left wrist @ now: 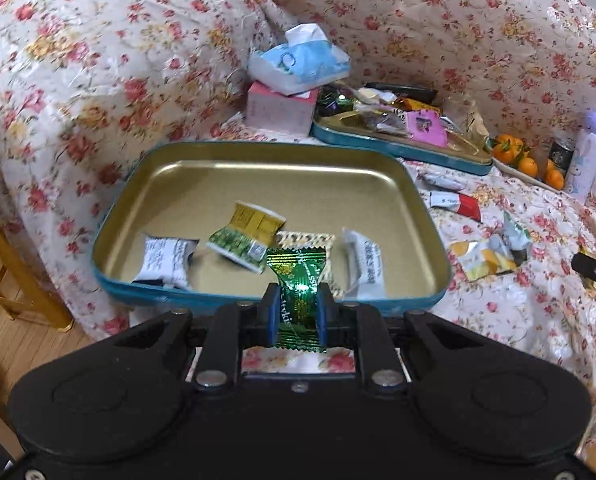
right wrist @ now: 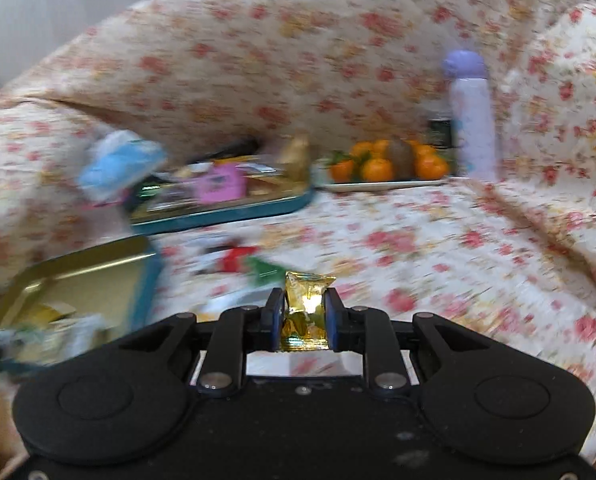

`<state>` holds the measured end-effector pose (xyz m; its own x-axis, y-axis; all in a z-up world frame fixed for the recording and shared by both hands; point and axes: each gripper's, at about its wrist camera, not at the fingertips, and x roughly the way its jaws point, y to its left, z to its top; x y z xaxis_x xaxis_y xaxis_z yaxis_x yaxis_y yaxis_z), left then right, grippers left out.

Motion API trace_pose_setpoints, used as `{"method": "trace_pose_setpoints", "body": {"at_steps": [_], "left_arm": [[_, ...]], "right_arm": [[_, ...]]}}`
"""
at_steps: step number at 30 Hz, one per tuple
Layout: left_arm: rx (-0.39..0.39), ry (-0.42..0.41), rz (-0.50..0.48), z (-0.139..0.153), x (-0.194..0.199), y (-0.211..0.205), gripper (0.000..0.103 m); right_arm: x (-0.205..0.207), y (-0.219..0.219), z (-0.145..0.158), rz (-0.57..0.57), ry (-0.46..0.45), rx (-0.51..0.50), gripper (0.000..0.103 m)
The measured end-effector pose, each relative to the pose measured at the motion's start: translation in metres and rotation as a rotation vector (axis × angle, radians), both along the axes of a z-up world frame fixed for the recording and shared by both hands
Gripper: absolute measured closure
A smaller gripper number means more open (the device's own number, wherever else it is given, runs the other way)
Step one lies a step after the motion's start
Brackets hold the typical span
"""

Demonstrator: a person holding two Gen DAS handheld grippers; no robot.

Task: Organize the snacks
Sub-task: 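Carry the gold and green candies over the teal-rimmed tray with both tools, then open the left tool to drop the green candy into the tray while the right tool holds the gold candy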

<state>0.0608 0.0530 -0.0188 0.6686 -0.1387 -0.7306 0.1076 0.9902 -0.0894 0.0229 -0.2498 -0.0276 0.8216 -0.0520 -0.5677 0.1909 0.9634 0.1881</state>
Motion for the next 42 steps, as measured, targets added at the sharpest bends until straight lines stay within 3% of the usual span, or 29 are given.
{"method": "trace_pose_setpoints", "body": {"at_steps": [6,15,21,29,35,42], "left_arm": [[0.006,0.045,-0.024,-0.008,-0.016,0.007,0.079],[-0.029,0.074,-0.013,-0.005,-0.024,0.015,0.079],[-0.081,0.039,0.032,0.008,0.002,0.029,0.079],[-0.006,0.007,0.147,0.011,0.058,0.050,0.078],[0.013,0.030,0.186,0.001,0.100,0.064,0.078],[-0.002,0.119,0.207,-0.022,0.129,0.075,0.078]], "right_arm": [[-0.043,0.054,0.014,0.189,0.048,0.071,0.081],[-0.069,0.120,0.001,0.352,0.131,0.122,0.080],[-0.062,0.148,-0.005,0.430,0.143,0.113,0.080],[-0.054,0.165,-0.001,0.474,0.137,0.108,0.081],[-0.042,0.162,0.000,0.468,0.136,0.110,0.081],[-0.033,0.166,-0.002,0.479,0.144,0.107,0.080]]}}
